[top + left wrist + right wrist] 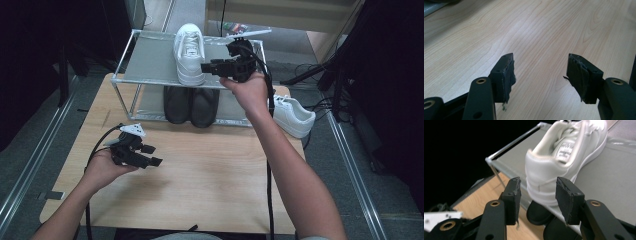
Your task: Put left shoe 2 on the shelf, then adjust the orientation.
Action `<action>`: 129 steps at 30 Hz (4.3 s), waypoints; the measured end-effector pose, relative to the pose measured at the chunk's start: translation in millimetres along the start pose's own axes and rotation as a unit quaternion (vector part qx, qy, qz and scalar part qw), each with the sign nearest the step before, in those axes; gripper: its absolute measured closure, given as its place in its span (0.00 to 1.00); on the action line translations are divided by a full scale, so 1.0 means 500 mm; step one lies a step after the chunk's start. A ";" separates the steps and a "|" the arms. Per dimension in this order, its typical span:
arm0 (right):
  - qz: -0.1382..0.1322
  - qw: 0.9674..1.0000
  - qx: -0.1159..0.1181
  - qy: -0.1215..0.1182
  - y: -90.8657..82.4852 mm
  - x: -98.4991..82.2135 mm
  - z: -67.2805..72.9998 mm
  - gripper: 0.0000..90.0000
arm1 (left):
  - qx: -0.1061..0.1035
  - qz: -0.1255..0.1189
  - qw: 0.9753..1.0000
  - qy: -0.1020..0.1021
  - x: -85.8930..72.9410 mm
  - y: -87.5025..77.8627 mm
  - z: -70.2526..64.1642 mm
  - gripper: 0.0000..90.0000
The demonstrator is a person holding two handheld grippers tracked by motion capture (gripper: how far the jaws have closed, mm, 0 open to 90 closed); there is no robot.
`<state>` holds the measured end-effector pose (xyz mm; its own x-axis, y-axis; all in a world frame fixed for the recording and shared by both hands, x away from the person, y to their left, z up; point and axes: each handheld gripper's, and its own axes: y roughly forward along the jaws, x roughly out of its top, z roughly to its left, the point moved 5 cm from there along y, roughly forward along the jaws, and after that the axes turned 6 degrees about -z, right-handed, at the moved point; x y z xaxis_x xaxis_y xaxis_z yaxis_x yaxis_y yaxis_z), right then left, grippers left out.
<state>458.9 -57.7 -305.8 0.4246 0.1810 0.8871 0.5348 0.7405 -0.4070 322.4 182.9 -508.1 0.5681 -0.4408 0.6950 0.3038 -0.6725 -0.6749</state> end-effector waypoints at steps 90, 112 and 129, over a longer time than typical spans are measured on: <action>0.038 0.981 -0.173 0.078 -0.248 -0.372 -0.474 0.66 | -0.004 0.003 1.000 0.006 -0.003 0.005 -0.013 0.44; 0.073 0.973 -0.183 0.121 -0.168 -0.397 -0.512 0.72 | -0.009 0.007 1.000 0.007 -0.004 0.010 -0.012 0.44; 0.093 0.974 -0.147 0.143 -0.172 -0.392 -0.484 0.89 | -0.007 0.006 1.000 0.005 -0.006 0.008 -0.009 0.44</action>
<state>506.4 -313.3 -497.5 0.6974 0.0759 0.7126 0.5978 0.4868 -0.6369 318.5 178.8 -511.7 0.5646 -0.4549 0.6887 0.2854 -0.6753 -0.6801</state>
